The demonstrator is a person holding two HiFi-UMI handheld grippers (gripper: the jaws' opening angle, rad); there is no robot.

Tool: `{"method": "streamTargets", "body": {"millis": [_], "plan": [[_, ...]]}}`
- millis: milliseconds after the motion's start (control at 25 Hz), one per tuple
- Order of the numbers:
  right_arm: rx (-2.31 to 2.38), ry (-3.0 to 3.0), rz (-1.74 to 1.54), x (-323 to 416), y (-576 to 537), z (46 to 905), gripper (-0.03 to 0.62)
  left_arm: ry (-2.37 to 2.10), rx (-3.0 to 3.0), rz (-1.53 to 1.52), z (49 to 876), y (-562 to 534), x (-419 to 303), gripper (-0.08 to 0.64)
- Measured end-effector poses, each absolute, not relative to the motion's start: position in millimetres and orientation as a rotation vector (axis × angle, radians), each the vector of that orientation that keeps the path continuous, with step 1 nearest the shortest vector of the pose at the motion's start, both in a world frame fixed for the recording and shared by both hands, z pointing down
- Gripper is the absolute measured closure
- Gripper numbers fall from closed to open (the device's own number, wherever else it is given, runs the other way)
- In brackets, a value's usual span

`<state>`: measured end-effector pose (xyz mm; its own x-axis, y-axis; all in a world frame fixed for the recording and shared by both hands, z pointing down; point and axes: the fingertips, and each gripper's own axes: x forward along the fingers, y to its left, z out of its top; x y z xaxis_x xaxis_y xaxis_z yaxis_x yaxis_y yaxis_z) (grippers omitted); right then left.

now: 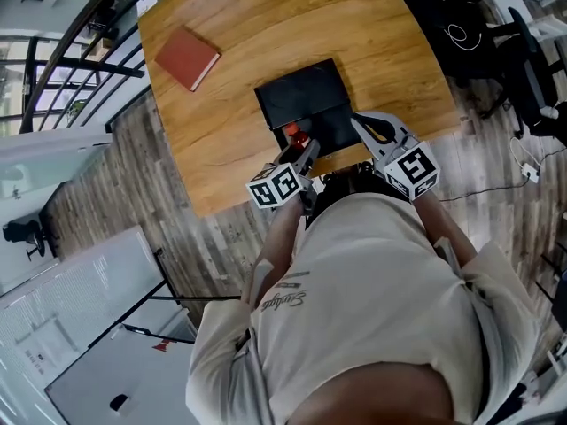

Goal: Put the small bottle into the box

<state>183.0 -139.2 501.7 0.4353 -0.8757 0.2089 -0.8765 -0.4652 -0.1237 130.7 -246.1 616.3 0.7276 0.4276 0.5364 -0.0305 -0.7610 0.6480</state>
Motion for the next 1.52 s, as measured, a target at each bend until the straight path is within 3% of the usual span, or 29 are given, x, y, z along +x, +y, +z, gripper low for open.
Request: {"method": "streamTargets", "body": {"millis": [800,1520], "plan": [[2.587,-1.821,0.46,222,-138,528,0.599,0.137,2.097,1.245,702,-215,136,0.327],[2.572,-1.887,0.49,256,-139,539,0.598,0.016,2.081,1.446,726,-224,146,0.327]]}}
